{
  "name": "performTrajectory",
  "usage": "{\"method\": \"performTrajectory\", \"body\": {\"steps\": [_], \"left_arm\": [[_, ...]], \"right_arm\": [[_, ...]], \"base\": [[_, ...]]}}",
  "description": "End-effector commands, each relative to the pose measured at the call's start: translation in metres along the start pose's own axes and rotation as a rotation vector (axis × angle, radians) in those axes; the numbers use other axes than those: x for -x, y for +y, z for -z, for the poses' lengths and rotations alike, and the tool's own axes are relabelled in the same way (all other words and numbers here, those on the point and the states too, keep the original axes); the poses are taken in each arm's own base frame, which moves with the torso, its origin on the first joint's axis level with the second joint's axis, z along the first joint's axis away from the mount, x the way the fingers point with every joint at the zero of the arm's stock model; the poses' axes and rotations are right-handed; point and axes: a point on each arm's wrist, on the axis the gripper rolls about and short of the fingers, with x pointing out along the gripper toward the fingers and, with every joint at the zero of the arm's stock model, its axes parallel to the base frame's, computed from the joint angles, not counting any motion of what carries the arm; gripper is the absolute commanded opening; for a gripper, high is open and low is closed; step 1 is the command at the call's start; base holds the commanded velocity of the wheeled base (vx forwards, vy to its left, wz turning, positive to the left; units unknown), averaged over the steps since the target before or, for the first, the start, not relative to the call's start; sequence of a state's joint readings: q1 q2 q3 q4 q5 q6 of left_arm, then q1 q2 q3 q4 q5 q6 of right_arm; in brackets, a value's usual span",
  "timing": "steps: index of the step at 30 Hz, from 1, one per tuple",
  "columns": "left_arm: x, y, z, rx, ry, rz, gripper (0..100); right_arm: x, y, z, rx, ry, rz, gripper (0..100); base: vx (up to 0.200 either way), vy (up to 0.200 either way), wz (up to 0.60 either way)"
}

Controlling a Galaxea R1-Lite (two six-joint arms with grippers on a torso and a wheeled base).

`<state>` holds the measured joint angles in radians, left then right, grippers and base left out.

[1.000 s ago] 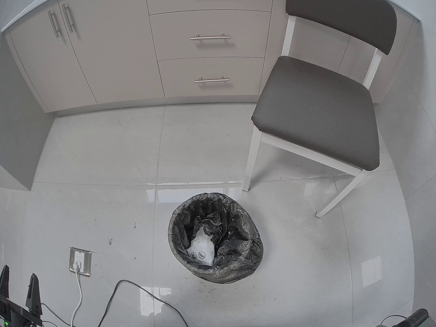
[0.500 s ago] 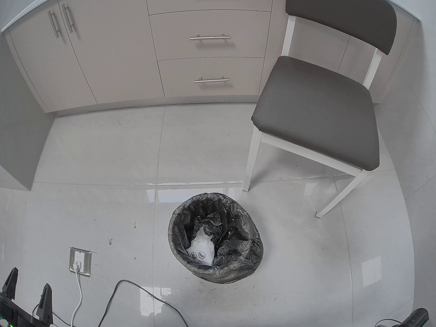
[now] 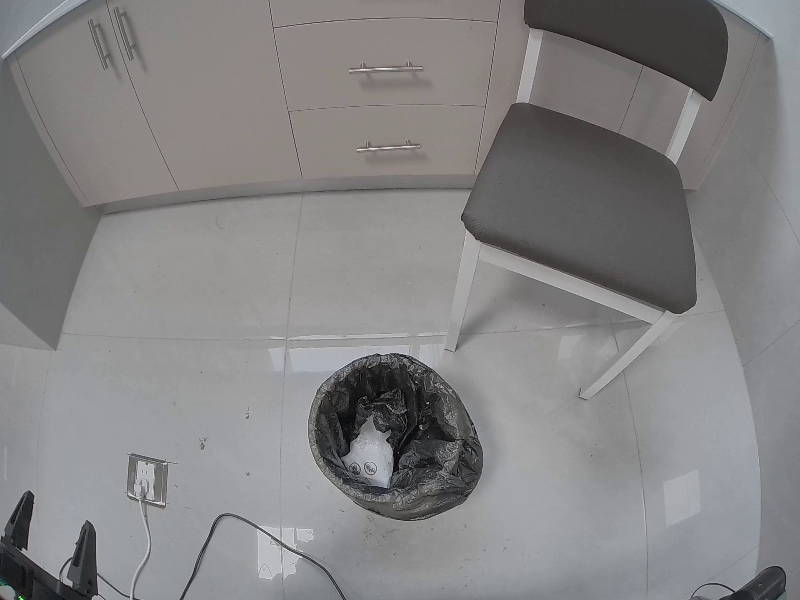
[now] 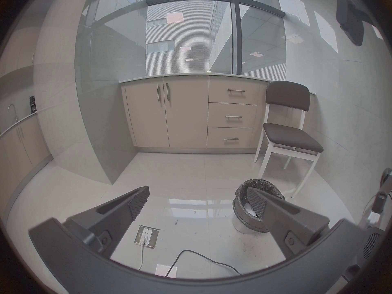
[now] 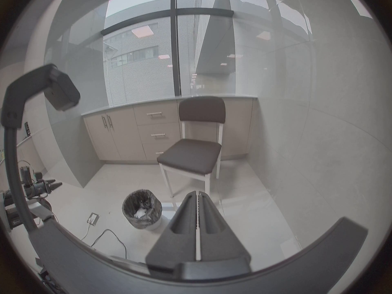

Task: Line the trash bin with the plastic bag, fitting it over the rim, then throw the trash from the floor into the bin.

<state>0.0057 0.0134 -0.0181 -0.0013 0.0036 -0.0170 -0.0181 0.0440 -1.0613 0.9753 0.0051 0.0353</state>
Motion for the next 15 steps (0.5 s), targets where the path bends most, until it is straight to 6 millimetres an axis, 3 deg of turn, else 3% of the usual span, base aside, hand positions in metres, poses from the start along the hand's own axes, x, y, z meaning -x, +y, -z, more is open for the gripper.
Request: {"method": "performTrajectory", "body": {"steps": [1, 3, 6, 7, 9, 11, 15], "left_arm": [[0.000, 0.000, 0.005, 0.001, 0.004, -0.001, 100], [0.000, 0.000, 0.005, -0.003, 0.004, 0.000, 100], [0.000, 0.000, 0.005, -0.003, 0.004, 0.000, 100], [0.000, 0.000, 0.005, -0.003, 0.004, 0.000, 100], [0.000, 0.000, 0.005, -0.003, 0.004, 0.000, 100], [0.000, 0.000, 0.005, -0.003, 0.004, -0.001, 100], [0.000, 0.000, 0.005, -0.003, 0.004, 0.000, 100]], "right_arm": [[-0.030, -0.005, 0.035, -0.038, 0.131, 0.006, 0], [-0.053, -0.005, 0.041, -0.093, 0.087, 0.014, 0], [-0.108, -0.007, 0.073, -0.109, -0.028, 0.078, 0], [-0.108, -0.007, 0.073, -0.109, -0.028, 0.078, 0], [-0.133, -0.008, 0.108, -0.023, -0.059, 0.096, 0], [-0.140, -0.008, 0.124, -0.002, -0.069, 0.101, 0], [-0.141, -0.009, 0.130, -0.006, -0.010, 0.105, 0]], "base": [[0.000, 0.000, 0.00], [0.000, 0.000, 0.00], [0.000, 0.000, 0.00], [0.000, 0.000, 0.00], [0.000, 0.000, 0.00], [0.000, 0.000, 0.00], [0.000, 0.000, 0.00]]}}
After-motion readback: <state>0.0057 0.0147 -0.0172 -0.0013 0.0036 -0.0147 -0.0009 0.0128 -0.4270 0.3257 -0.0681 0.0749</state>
